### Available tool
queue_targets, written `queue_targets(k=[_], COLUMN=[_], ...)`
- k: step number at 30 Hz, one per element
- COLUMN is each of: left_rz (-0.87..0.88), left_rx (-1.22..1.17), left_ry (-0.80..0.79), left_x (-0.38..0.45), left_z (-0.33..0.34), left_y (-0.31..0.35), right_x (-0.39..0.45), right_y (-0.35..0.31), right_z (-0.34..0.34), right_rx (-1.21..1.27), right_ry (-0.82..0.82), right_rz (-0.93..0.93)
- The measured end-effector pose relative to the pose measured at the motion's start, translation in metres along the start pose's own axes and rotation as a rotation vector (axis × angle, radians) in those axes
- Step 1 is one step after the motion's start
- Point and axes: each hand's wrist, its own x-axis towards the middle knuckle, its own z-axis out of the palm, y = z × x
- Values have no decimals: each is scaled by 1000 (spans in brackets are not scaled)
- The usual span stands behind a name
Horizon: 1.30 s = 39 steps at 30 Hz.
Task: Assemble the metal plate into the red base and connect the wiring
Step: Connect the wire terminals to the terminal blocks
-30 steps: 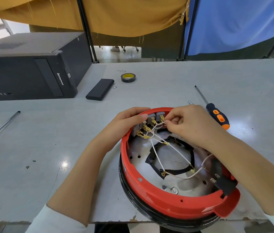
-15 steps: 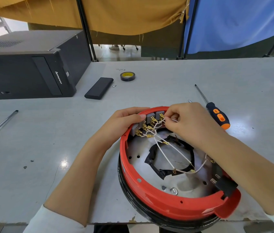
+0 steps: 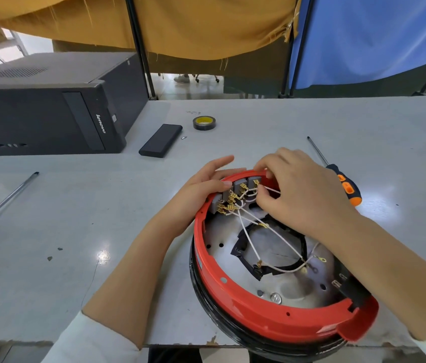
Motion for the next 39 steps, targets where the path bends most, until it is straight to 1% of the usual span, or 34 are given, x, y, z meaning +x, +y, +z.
queue_targets(k=[3,5,9,13,25,28,31,33,35,37,39], left_rz=[-2,-1,-4,4,-6,-8,-7,-3,1,0,-8], left_rx=[13,25,29,25,18,-2,0,6,13,18,25], left_ry=[-3,9,10,3,-12,-16,-24,-19,-13,-11,-6], left_x=[0,-1,0,1,0,0,1,1,1,1,2], left_z=[-1,-2,-2,-3,-3,-3,-3,-3,-3,-3,-3], left_y=[0,0,-1,-1,1,1,1,1,2,1,2], right_x=[-1,1,3,5,3,2,1,0,1,3,6], right_y=[-2,-2,1,4,-1,-2,-3,-5,-11,-15,-15], right_z=[0,0,0,0,-3,-2,-5,-7,-8,-7,-5], right_rx=[-102,-122,-58,-4,-67,-27,34,-61,-218,-239,-113], right_ry=[-27,-39,25,-34,-81,-99,-53,-5,15,-41,-109], right_rz=[-195,-225,-223,-169,-152,-102,-26,-34,-99,-114,-35])
